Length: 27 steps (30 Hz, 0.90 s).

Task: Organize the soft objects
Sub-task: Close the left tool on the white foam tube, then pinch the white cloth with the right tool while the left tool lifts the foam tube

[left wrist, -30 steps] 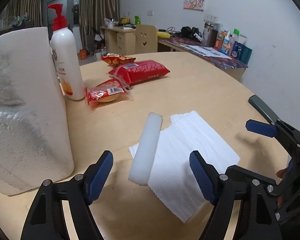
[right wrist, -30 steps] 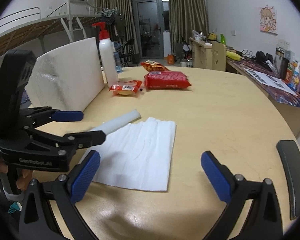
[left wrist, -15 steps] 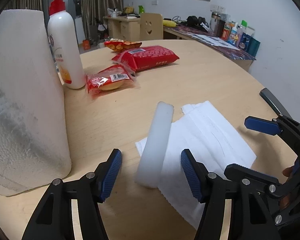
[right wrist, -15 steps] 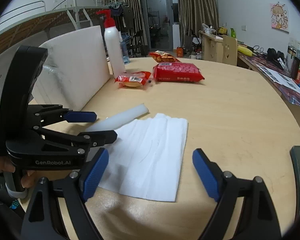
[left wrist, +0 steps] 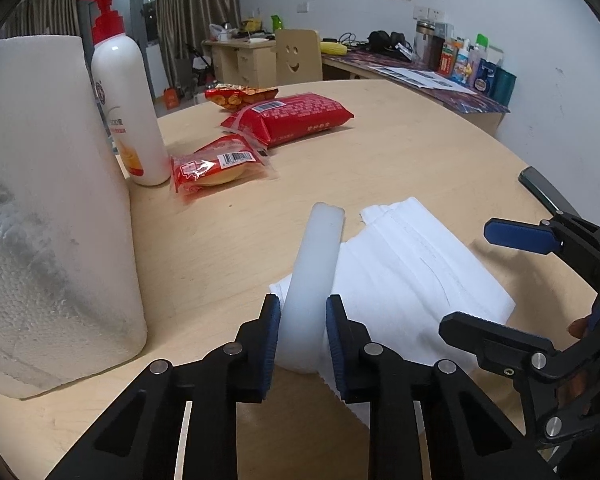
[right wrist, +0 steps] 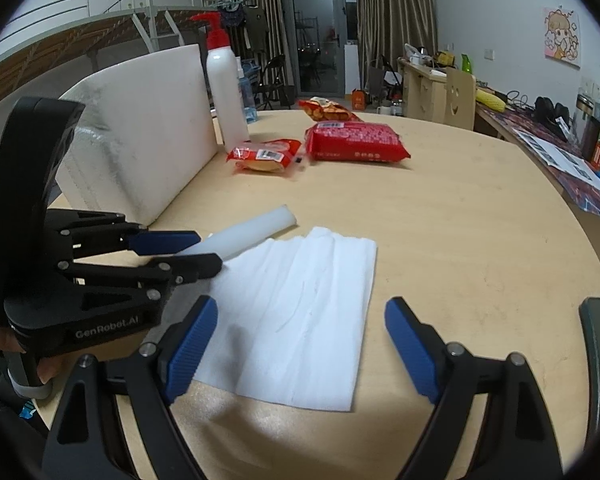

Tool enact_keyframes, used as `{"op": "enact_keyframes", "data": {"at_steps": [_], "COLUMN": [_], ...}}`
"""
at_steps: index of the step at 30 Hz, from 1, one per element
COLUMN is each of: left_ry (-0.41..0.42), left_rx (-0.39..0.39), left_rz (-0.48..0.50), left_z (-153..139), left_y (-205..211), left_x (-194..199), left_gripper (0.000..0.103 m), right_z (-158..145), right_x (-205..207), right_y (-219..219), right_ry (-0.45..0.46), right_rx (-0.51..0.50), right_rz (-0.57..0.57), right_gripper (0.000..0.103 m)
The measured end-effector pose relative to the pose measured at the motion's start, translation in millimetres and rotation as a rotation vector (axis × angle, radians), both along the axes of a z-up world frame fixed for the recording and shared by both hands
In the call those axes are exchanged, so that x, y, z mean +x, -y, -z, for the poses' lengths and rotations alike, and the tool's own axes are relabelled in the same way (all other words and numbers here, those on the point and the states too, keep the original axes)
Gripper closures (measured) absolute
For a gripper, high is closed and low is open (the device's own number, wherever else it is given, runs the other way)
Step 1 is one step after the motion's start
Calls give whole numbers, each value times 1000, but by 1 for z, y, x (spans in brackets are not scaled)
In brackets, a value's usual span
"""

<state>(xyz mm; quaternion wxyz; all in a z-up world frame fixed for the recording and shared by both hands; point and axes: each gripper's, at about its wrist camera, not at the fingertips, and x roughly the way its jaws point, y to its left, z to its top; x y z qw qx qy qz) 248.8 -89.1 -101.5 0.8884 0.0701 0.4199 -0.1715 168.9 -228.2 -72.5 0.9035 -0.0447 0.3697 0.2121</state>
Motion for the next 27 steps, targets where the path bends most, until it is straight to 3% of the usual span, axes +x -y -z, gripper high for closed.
{"op": "enact_keyframes", "data": {"at_steps": [10, 27], "left_ry": [-6, 59], "left_rx": [-26, -90], "left_rz": [9, -17], "left_z": [-2, -17], "left_y": [-4, -16], "left_x": [-2, -10], "left_gripper": [82, 82], "right_z": [4, 13], "right_x": [4, 5], "right_y": [-11, -28], "right_ry": [-17, -61], "right_rx": [-48, -137], "right_rz": [-2, -15], "right_gripper": [14, 14]}}
